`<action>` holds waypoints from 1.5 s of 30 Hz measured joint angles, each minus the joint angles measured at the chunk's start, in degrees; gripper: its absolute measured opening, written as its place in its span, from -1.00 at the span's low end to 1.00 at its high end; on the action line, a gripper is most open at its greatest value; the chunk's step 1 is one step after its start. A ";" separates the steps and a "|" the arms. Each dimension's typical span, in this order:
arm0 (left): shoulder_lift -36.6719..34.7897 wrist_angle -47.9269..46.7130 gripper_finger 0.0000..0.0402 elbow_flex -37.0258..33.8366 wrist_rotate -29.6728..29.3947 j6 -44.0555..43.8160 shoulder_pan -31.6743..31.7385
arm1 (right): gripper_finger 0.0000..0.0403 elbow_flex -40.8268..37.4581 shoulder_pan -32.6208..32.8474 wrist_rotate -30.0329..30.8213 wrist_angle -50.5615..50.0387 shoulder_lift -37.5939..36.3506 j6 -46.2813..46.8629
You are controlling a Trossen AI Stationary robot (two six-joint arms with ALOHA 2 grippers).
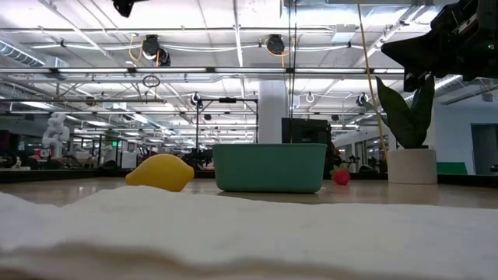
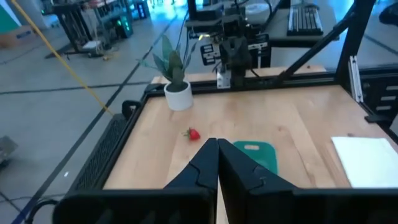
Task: Pick and placing Produce into tupperware
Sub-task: Put the red strawberry into the blue bin
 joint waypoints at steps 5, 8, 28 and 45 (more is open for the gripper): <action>-1.50 7.49 -0.95 -6.80 0.72 -0.59 2.68 | -1.00 -0.01 -0.01 0.00 0.00 0.00 0.00; -1.63 13.68 -0.95 -11.08 5.02 -1.85 4.59 | -1.00 0.00 0.01 0.00 0.00 0.00 0.00; -7.57 22.50 -0.95 -20.13 18.85 -6.32 1.19 | -1.00 0.00 0.01 0.04 -0.01 0.00 -0.15; -20.65 5.43 -0.95 -20.13 1.06 -2.23 -8.08 | -1.00 0.00 0.00 0.08 -0.02 -0.02 -0.03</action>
